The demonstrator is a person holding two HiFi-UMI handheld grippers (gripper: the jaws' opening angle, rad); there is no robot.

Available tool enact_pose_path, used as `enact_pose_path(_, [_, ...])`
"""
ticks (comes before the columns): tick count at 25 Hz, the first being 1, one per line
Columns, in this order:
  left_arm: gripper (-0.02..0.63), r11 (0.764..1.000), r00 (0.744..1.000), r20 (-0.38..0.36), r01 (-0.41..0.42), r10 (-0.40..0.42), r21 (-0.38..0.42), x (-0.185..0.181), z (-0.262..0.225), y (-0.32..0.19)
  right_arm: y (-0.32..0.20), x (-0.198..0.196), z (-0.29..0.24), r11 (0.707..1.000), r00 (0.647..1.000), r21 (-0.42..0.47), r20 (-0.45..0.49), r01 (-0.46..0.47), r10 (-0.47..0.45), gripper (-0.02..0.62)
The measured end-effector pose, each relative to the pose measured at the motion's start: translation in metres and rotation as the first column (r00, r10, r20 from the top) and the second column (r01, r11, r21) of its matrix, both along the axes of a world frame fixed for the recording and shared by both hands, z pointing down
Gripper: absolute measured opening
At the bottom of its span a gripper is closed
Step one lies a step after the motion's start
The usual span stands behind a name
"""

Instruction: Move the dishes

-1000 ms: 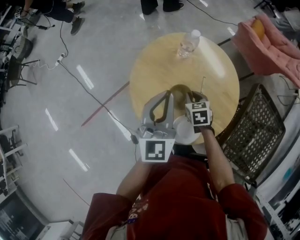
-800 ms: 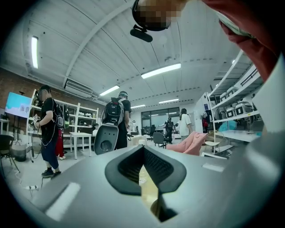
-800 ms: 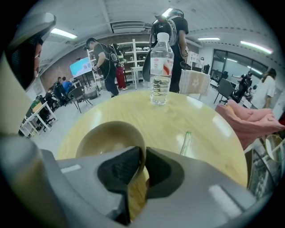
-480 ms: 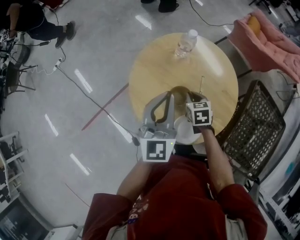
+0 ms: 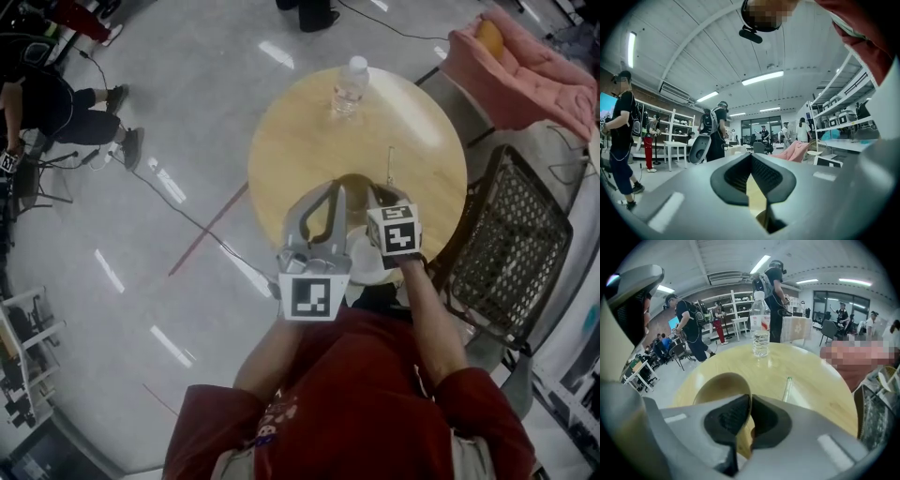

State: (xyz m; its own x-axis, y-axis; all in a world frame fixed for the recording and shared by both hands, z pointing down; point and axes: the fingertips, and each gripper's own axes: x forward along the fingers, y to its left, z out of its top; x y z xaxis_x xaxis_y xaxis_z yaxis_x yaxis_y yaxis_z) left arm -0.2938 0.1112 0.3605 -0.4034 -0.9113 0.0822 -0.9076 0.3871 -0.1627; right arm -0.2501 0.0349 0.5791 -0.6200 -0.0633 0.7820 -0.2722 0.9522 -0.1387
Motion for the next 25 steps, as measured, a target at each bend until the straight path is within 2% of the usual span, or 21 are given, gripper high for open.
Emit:
enact_pose_path(3, [0.006,1.000,1.000,0.005,-0.020,0.020,0.003,0.015,-0.003,-0.009,-0.005,0.014,-0.003,1.000,1.000,-0.007,0.024,-0.019,0.019,0.015])
enact_pose_path(10, [0.006,0.995,0.991,0.090,-0.102,0.100,0.008,0.068,-0.012,-0.032,-0.020,0.059,-0.018,0.997,0.995,-0.014,0.067,-0.076,0.076,0.015])
enact_pose_path(12, [0.006,0.993,0.991,0.065,-0.119,0.117,0.028,0.088,-0.011,-0.040,-0.021,0.075,-0.022,0.995,0.993,-0.042,0.075,-0.087,0.090,0.015])
enact_pose_path(14, [0.006,0.988,0.991,0.011,-0.130,0.130,0.079,0.105,-0.012,-0.056,-0.030,0.087,-0.029,0.994,0.991,-0.039,0.087,-0.099,0.102,0.015])
enact_pose_path(15, [0.006,0.985,0.989,0.008,-0.148,0.148,0.085,0.115,-0.014,-0.064,-0.037,0.094,-0.033,0.994,0.990,-0.032,0.092,-0.107,0.110,0.015])
enact_pose_path(19, [0.006,0.967,0.965,0.071,-0.255,0.252,0.030,0.157,-0.021,-0.091,-0.063,0.131,-0.045,0.984,0.979,-0.025,0.105,-0.175,0.176,0.015])
enact_pose_path(23, [0.006,0.942,0.939,0.111,-0.333,0.326,0.047,0.184,-0.032,-0.116,-0.094,0.168,-0.051,0.961,0.954,-0.025,0.122,-0.274,0.275,0.015])
enact_pose_path(25, [0.006,0.931,0.932,0.094,-0.358,0.351,0.070,0.196,-0.036,-0.131,-0.110,0.189,-0.052,0.945,0.937,-0.020,0.127,-0.326,0.325,0.015])
